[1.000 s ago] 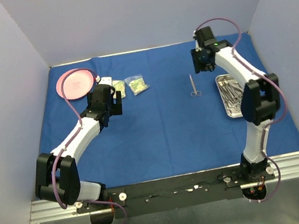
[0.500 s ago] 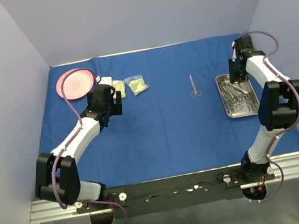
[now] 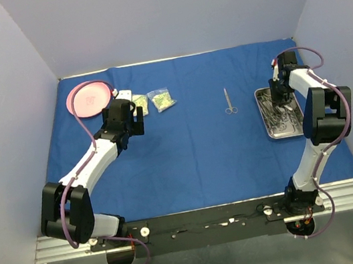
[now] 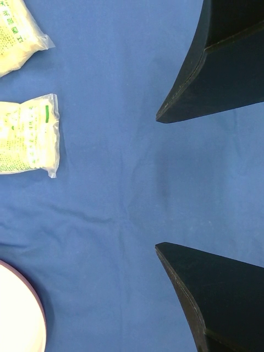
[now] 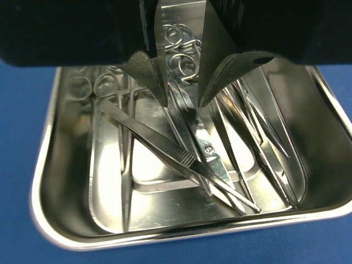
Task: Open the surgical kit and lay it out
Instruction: Pick up the medical item from the container.
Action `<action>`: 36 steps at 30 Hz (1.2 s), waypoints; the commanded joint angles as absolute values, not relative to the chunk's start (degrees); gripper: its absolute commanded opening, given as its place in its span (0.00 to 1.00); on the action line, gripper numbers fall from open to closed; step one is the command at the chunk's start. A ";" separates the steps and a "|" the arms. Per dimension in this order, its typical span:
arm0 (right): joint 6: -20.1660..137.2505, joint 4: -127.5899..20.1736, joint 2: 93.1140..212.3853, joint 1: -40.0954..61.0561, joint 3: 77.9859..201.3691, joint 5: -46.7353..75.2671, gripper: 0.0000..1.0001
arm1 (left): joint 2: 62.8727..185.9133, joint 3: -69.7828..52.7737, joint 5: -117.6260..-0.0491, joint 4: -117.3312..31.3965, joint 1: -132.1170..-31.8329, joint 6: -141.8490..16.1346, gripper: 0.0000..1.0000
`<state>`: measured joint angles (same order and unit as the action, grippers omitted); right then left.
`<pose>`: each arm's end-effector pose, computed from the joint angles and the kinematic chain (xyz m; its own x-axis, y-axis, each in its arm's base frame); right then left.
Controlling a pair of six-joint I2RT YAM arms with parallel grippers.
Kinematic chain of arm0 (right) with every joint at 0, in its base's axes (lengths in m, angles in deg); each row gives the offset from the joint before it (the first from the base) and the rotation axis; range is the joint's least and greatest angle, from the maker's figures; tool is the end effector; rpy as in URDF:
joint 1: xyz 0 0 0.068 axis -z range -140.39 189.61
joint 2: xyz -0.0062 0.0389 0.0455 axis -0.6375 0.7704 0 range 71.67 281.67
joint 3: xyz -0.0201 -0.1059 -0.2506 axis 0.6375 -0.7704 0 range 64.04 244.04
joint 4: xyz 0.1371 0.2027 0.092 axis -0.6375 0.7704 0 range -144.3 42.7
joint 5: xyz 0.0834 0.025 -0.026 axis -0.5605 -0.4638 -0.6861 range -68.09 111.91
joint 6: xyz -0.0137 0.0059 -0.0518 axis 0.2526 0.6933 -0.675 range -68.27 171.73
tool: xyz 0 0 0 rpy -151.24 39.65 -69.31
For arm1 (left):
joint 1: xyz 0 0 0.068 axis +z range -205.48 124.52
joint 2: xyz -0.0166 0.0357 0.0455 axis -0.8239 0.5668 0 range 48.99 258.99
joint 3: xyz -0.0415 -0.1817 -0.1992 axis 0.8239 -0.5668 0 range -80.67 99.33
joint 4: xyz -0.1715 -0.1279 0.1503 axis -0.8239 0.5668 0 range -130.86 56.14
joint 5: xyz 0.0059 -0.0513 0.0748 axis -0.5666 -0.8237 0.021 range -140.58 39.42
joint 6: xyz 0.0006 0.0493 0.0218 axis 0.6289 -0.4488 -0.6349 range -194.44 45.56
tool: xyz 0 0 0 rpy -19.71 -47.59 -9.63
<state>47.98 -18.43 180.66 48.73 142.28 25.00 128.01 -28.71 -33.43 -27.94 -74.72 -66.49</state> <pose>0.3853 -0.0638 0.1889 -0.9161 0.0810 -0.3927 0.1198 0.9899 -0.0753 0.2847 -0.0884 0.2452 -0.6149 0.0748 -0.7850 0.0169 0.9965 0.0817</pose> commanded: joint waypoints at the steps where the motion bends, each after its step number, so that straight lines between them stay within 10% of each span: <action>1: 46.63 -18.88 181.97 48.92 141.83 22.61 0.36 | 126.51 -27.41 -34.05 -28.12 -75.16 -66.53 0.99; 36: 46.63 -15.63 183.90 46.73 140.77 24.54 0.29 | 125.98 -27.59 -34.93 -28.38 -75.34 -66.88 0.99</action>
